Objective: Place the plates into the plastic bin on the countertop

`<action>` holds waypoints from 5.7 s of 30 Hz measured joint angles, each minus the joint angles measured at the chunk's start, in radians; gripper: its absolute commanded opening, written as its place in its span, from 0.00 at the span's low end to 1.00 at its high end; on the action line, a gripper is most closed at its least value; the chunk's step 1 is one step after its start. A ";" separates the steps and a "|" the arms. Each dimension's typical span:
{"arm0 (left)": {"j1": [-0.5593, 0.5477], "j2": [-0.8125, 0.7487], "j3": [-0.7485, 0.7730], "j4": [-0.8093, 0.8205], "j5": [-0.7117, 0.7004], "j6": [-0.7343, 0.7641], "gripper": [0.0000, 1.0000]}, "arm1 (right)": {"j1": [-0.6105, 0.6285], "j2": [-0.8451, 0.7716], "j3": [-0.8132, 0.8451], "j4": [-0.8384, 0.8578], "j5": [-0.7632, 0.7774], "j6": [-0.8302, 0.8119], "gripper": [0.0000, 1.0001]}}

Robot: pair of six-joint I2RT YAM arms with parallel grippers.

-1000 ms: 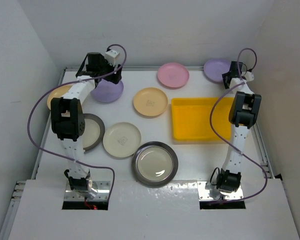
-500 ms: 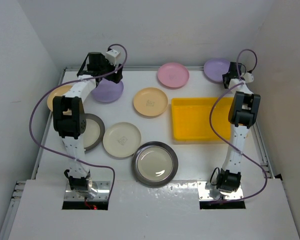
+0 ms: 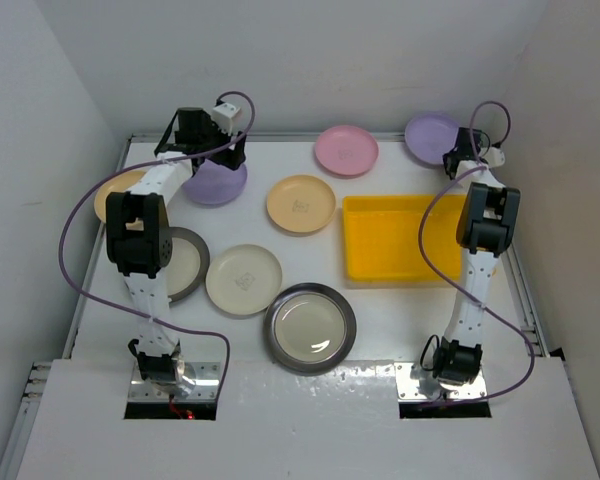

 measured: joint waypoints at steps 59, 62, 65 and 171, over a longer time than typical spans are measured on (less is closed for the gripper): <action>-0.169 0.037 -0.030 -0.185 0.055 -0.181 0.72 | 0.049 -1.077 -1.164 -0.170 -0.352 -0.789 0.67; -0.174 0.134 0.039 -0.235 0.016 -0.207 0.67 | 0.051 -1.094 -1.141 -0.174 -0.353 -0.796 0.67; -0.176 0.181 0.049 -0.272 -0.012 -0.218 0.56 | 0.051 -1.107 -1.124 -0.179 -0.359 -0.804 0.67; -0.301 0.556 0.629 -0.034 -0.208 -0.628 0.84 | 0.134 -0.785 -0.684 -0.156 -0.370 -0.572 0.59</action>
